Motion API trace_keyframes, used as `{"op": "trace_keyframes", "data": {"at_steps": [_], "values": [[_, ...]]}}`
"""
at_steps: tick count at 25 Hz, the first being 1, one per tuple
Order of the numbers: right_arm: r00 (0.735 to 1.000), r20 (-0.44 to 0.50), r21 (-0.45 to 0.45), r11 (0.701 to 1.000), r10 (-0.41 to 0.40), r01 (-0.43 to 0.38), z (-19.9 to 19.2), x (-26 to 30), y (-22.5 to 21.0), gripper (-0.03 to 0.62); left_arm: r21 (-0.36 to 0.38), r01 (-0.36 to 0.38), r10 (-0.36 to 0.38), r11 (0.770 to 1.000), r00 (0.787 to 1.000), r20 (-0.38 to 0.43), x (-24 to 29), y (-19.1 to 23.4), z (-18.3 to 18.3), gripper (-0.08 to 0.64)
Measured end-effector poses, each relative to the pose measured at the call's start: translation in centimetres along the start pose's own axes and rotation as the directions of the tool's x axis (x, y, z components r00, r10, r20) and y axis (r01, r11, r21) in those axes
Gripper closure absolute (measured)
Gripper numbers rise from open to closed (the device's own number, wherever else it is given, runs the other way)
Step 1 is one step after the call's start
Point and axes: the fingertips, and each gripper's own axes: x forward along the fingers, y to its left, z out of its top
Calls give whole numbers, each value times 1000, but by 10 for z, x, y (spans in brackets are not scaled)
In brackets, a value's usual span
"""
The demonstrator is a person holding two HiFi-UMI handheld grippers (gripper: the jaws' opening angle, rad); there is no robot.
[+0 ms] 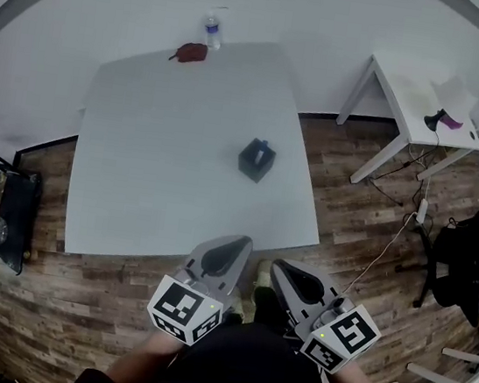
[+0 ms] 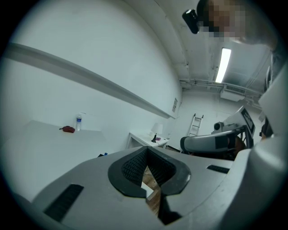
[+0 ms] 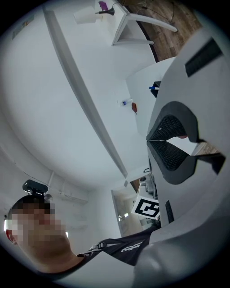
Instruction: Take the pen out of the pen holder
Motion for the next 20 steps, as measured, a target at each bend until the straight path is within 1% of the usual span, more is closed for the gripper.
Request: {"op": "trace_keyframes", "data": {"at_steps": [3, 7, 11, 20], "values": [[1000, 5, 6, 1000, 14, -14, 8, 10, -17, 577, 9, -15, 15, 1000, 1000, -7, 17, 11, 4, 554], [999, 4, 9, 999, 50, -50, 23, 28, -42, 577, 12, -57, 57, 998, 998, -12, 42, 29, 11, 554], [997, -6, 19, 997, 74, -74, 38, 43, -74, 577, 11, -90, 90, 996, 996, -24, 74, 48, 15, 554], [990, -32, 64, 989, 138, -135, 62, 65, -143, 577, 30, -176, 178, 984, 982, -56, 140, 82, 19, 554]]}}
